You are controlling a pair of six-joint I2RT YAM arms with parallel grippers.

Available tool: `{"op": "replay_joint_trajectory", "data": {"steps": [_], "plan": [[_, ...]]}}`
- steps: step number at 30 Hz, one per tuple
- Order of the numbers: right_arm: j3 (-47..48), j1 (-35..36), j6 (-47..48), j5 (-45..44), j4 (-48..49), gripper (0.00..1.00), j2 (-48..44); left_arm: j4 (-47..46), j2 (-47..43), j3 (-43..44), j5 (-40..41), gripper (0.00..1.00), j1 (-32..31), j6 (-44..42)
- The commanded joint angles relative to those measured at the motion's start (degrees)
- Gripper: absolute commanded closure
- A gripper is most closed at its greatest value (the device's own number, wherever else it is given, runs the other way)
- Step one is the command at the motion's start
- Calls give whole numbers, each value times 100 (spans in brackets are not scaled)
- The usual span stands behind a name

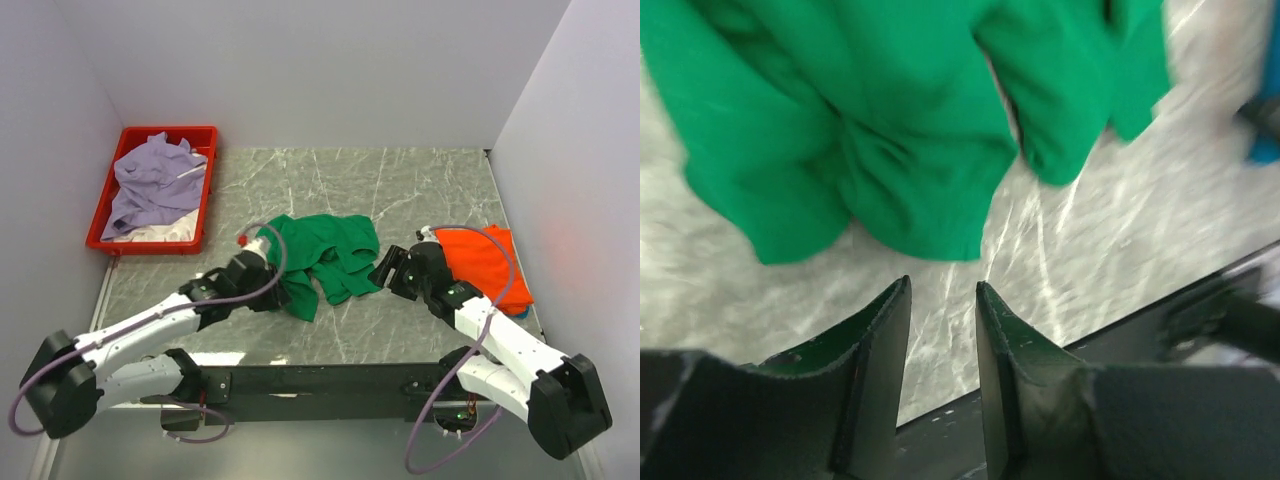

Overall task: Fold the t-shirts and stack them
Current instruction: Flatten the tshirt out

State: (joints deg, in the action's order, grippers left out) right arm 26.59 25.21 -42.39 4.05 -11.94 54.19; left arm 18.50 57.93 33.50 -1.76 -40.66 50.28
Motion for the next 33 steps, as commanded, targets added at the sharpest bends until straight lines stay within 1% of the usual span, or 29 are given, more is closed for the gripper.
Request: {"op": "replay_joint_trajectory", "data": {"steps": [1, 2, 3, 5, 6, 8, 10, 15, 17, 18, 22, 25, 26, 27, 29, 30, 32, 33], "plan": [[-92, 36, -85, -300, 517, 23, 222, -198, 418, 253, 983, 63, -792, 158], [-101, 36, -111, -326, 561, 23, 267, -180, 542, 332, 1115, 63, -959, 131], [-127, 45, -120, -352, 596, 24, 337, -154, 796, 481, 1377, 62, -1257, 105], [-145, 45, -138, -353, 632, 24, 372, -67, 1113, 657, 1634, 63, -1513, 52], [-163, 45, -147, -353, 641, 24, 390, 12, 1263, 876, 1887, 62, -1732, 34], [-180, 45, -147, -362, 650, 24, 408, 180, 1694, 1157, 2135, 62, -1953, -18], [-189, 45, -147, -370, 641, 25, 399, 224, 2062, 1290, 2285, 61, -2024, -36], [-180, 45, -120, -397, 562, 24, 337, 40, 2582, 1511, 2285, 60, -2112, -89], [-198, 45, -111, -397, 535, 25, 302, 66, 2837, 1572, 2434, 59, -2156, -80], [-207, 45, -103, -397, 535, 25, 294, 57, 2925, 1590, 2478, 56, -2156, -97], [-242, 45, -76, -397, 544, 24, 267, -241, 3312, 1537, 2356, 51, -2261, -194], [-233, 37, -67, -388, 562, 24, 311, -260, 3505, 1546, 2338, 52, -2332, -116], [-233, 54, -67, -388, 579, 24, 337, -233, 3532, 1555, 2399, 55, -2375, -89], [-224, 45, -67, -388, 588, 25, 390, -172, 3532, 1555, 2443, 65, -2393, -63], [-198, 45, -67, -388, 623, 24, 460, -110, 3480, 1476, 2496, 79, -2420, 78], [-189, 45, -67, -397, 658, 24, 539, -49, 3375, 1441, 2540, 90, -2420, 130], [-145, 37, -76, -397, 685, 24, 636, 48, 3225, 1310, 2602, 98, -2420, 271], [-137, 36, -76, -397, 711, 25, 732, 109, 3042, 1256, 2654, 99, -2420, 324]]}}
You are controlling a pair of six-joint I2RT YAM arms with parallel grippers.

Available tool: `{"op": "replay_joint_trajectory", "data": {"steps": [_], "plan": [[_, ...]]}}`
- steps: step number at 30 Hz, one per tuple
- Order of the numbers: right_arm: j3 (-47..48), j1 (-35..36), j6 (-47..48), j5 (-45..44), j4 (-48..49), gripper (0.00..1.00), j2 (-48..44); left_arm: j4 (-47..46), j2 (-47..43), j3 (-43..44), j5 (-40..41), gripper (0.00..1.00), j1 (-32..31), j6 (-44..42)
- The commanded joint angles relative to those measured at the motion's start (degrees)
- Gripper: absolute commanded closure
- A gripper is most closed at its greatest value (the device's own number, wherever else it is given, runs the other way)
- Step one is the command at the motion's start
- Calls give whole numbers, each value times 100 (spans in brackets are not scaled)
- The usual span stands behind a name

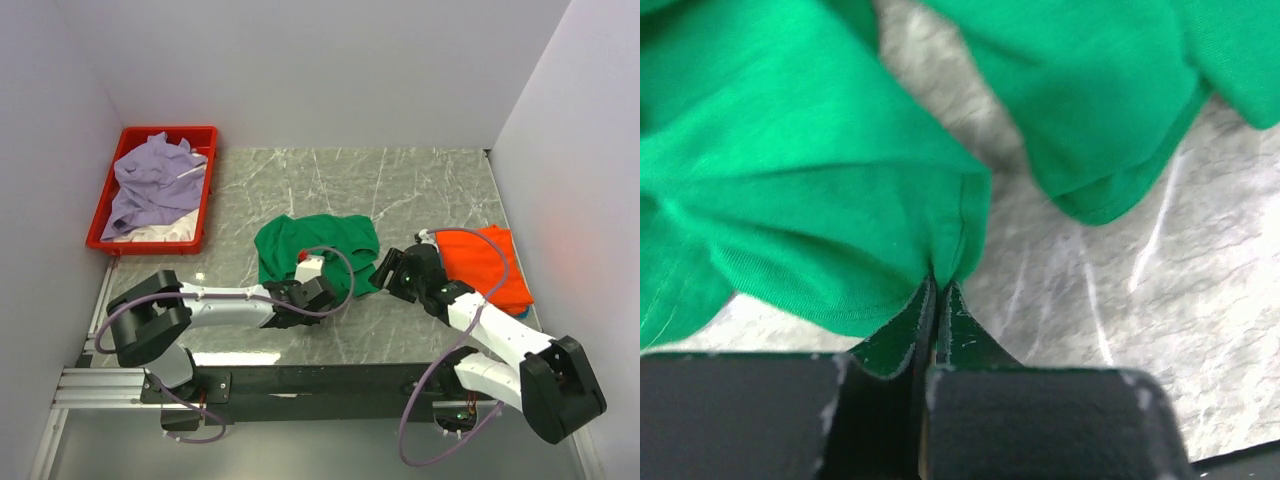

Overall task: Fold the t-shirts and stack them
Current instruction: Flatten the tshirt out

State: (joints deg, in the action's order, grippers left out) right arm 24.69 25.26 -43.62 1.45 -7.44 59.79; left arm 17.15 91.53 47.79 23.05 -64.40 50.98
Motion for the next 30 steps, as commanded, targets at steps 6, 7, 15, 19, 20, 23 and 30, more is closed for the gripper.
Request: {"op": "replay_joint_trajectory", "data": {"steps": [6, 7, 15, 19, 20, 23, 30], "plan": [[159, 58, 29, -286, 445, 27, 804, 570, -1240, -683, 191, 99, -46, 623], [211, 67, 20, -312, 454, 28, 911, 684, -1364, -779, 209, 99, -46, 737], [704, 462, -147, -769, 235, 35, 1842, 948, -2515, -1149, 156, 99, 7, 1037], [862, 726, -279, -1050, 129, 45, 2203, 1159, -2850, -1141, 200, 99, 50, 1081], [862, 744, -305, -1068, 120, 49, 2265, 1177, -2920, -1140, 209, 99, 68, 1072], [915, 840, -358, -1130, 68, 76, 2458, 1317, -3210, -1114, 200, 99, 147, 1037], [1424, 823, -218, -1902, -1291, 100, 1485, 2108, -4132, -842, 463, 99, 674, 792]]}}
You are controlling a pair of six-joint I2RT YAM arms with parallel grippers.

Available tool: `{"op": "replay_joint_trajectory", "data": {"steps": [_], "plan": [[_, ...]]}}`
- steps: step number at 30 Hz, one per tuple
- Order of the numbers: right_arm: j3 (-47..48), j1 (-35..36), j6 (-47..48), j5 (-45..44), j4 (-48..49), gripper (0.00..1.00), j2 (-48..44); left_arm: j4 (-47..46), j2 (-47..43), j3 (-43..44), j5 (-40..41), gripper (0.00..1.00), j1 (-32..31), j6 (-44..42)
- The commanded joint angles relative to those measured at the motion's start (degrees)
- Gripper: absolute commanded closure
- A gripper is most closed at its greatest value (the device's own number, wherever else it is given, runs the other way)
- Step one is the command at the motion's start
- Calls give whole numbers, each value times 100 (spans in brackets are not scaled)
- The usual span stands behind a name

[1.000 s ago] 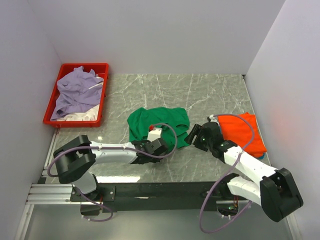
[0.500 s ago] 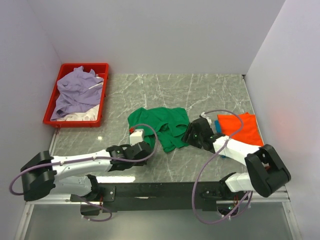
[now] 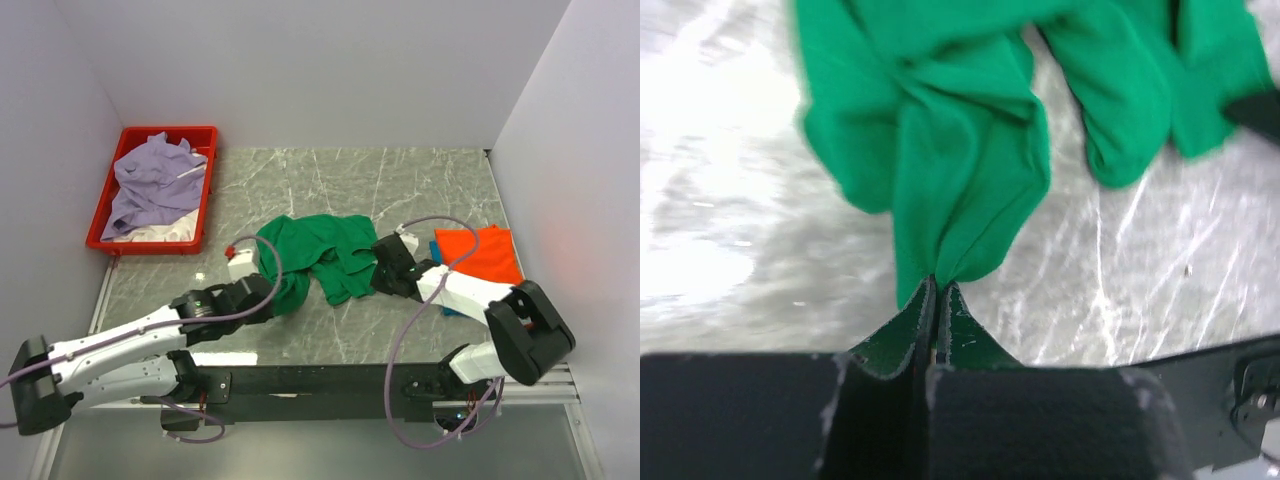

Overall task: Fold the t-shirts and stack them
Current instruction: Flatten the tshirt out

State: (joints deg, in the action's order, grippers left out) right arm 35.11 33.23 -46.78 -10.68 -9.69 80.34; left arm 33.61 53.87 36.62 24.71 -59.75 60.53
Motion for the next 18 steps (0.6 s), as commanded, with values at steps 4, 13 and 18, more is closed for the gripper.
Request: {"op": "replay_joint_trajectory", "data": {"steps": [4, 13, 18], "plan": [[1205, -18, 292, -1312, -1956, 100, -1273, 901, -763, 748, 359, 99, 953, -612], [3149, -352, 600, -1999, -3521, 100, -2153, 1701, -931, 2392, 930, 99, 1746, -1254], [4404, -598, 794, -2114, -4162, 100, -2373, 2070, -931, 3375, 1413, 99, 1852, -1500]]}}
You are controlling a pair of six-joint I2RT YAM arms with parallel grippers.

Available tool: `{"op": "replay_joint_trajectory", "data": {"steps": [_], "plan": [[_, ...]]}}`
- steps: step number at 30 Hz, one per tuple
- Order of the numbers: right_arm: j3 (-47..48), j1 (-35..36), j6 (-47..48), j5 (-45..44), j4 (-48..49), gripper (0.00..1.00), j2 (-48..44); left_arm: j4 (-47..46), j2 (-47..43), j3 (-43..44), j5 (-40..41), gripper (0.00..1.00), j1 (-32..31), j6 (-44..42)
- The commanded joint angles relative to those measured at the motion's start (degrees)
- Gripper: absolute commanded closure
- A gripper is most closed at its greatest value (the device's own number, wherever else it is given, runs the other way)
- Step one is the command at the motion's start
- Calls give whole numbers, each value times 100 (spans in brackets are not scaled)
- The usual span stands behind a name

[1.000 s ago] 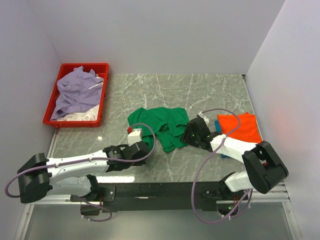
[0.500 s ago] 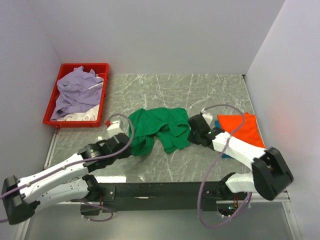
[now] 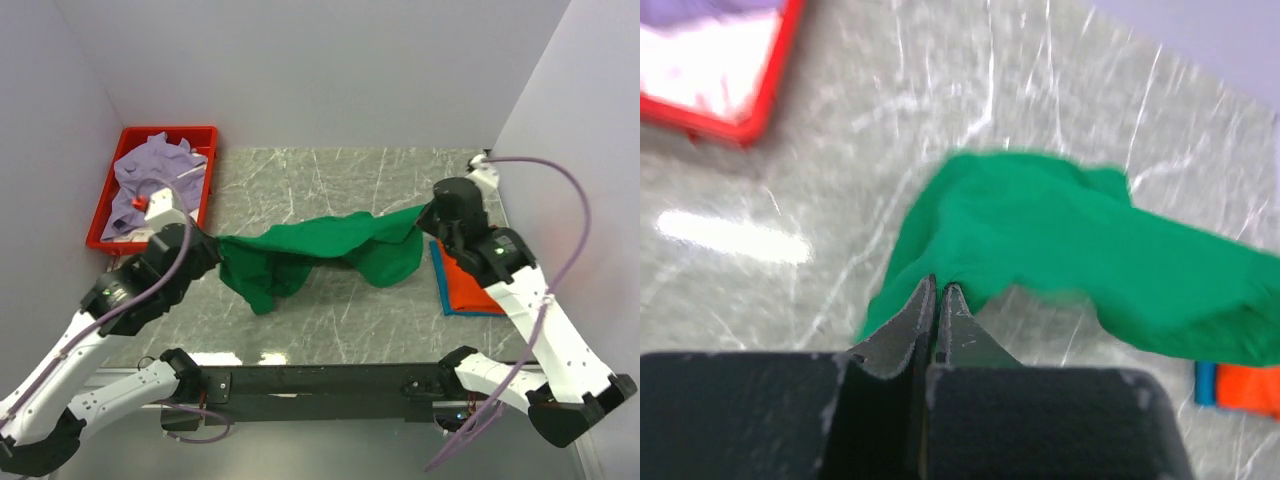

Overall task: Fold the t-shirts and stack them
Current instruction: Flatten the tshirt out

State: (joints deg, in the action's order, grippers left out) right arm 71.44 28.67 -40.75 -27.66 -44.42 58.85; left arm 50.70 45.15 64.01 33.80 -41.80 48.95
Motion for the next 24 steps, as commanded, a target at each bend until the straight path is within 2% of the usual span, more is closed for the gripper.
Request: {"op": "replay_joint_trajectory", "data": {"steps": [1, 6, 13, 16, 19, 24], "plan": [[958, -229, 208, -416, -786, 100, -251, 440, -58, 770, 574, 99, 58, -360], [2125, -344, 331, -389, -1287, 100, -471, 836, -164, 1647, 1153, 99, 58, -518], [3524, -353, 630, -390, -1587, 100, -620, 942, -138, 2791, 1313, 99, 58, -913], [4070, -353, 770, -328, -1534, 100, -577, 443, -164, 3029, 1322, 99, 58, -1246], [4404, -344, 928, -301, -1254, 100, -445, -488, -225, 2995, 1331, 99, 58, -1721], [4195, -344, 1350, -380, -86, 100, -182, -2095, 257, 2714, 1550, 99, 58, -2503]]}}
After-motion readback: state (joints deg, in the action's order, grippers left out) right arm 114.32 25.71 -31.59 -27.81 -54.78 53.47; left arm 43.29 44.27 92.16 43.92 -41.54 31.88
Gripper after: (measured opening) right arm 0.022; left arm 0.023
